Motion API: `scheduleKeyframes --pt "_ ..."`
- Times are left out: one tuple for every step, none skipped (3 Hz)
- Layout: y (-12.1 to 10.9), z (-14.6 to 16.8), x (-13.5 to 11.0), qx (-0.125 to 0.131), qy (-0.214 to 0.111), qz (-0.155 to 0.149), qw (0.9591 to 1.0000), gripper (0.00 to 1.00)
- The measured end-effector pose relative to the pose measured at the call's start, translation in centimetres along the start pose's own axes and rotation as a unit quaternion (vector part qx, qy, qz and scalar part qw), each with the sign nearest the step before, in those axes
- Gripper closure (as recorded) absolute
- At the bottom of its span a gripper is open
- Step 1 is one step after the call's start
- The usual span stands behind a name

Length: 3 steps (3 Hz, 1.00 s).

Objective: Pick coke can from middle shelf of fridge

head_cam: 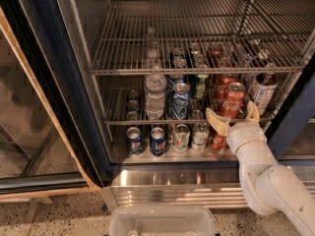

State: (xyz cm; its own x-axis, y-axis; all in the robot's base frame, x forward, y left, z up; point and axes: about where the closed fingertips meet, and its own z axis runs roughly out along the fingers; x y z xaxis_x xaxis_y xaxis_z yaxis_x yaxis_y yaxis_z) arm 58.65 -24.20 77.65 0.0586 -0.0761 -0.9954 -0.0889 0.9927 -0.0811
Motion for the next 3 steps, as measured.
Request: scheduleKeyframes --pt "-0.11 0.04 0.15 0.001 0.002 0.002 1.0 0.25" --pt "-0.49 0.25 0.52 0.004 0.004 0.008 0.9999 0.3" --pt "-0.7 0.38 0.63 0.006 0.005 0.01 0.9999 0.32"
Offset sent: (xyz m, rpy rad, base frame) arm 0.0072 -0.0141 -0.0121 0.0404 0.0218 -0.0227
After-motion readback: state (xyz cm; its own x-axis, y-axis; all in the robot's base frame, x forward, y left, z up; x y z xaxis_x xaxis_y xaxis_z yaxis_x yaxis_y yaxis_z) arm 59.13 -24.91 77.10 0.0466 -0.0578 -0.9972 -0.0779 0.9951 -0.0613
